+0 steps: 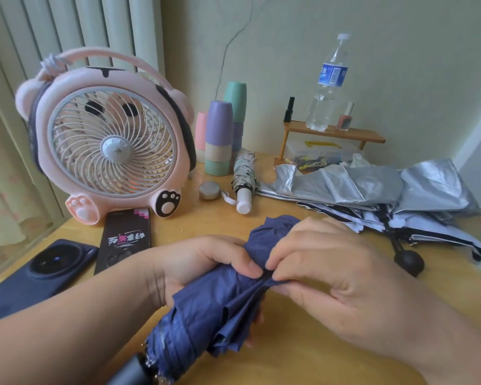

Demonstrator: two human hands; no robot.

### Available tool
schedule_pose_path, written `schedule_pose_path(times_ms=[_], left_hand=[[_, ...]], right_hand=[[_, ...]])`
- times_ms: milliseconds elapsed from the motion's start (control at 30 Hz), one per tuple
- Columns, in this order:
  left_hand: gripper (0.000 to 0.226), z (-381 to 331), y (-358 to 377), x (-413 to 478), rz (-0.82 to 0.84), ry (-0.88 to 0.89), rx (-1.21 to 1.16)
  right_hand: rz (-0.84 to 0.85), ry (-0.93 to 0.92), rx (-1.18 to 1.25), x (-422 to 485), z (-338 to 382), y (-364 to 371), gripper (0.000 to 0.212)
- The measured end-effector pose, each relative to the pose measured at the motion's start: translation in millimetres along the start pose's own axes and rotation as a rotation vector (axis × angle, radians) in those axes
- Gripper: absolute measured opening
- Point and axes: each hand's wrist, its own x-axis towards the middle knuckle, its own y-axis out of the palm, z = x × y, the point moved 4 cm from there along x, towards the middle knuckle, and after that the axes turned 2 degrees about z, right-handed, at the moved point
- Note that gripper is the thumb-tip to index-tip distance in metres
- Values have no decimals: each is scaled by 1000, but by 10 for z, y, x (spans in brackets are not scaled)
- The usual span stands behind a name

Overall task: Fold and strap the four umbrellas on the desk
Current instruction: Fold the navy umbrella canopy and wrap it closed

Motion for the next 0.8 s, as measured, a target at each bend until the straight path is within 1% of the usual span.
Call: schedule_pose_path(times_ms=[67, 167, 267, 367, 467, 500, 533, 600, 633, 667, 700, 733, 800], left_hand=[[38, 36, -34, -12, -25, 28, -18], [39, 56, 3, -33, 42, 86, 43], [46, 93, -32, -56, -6, 77, 71], [42, 133, -64, -66, -33, 69, 78], [35, 158, -65, -79, -24, 9, 80], [32, 154, -70, -85, -69, -26, 112], [31, 145, -86, -96, -153, -60, 173], [42, 119, -128, -159, -392, -125, 383], [49, 117, -155, -197, -487, -151, 505], [51, 112, -171, -231, -545, -154, 603], [51, 103, -175, -253, -564, -137, 655], [50, 100, -158, -271, -544, -110, 657], [49, 118, -123, -272, -442, -54, 561]], right_hand=[[13, -8, -6, 10, 4, 35, 9], [2, -31, 6, 13, 12, 70, 12], [-18, -21, 66, 11, 21, 82, 15], [12, 8, 157, 15, 13, 138, 10], [42, 39, 187, 18, -20, 206, 8], [49, 54, 179, 11, -42, 229, 8], [60, 74, 172, 4, -66, 255, 8], [88, 110, 166, -14, -99, 310, 8], [98, 123, 170, -21, -103, 328, 8], [103, 136, 179, -29, -105, 340, 7], [103, 154, 195, -32, -104, 345, 8], [100, 176, 217, -33, -106, 343, 8], [94, 212, 258, -38, -112, 328, 7]])
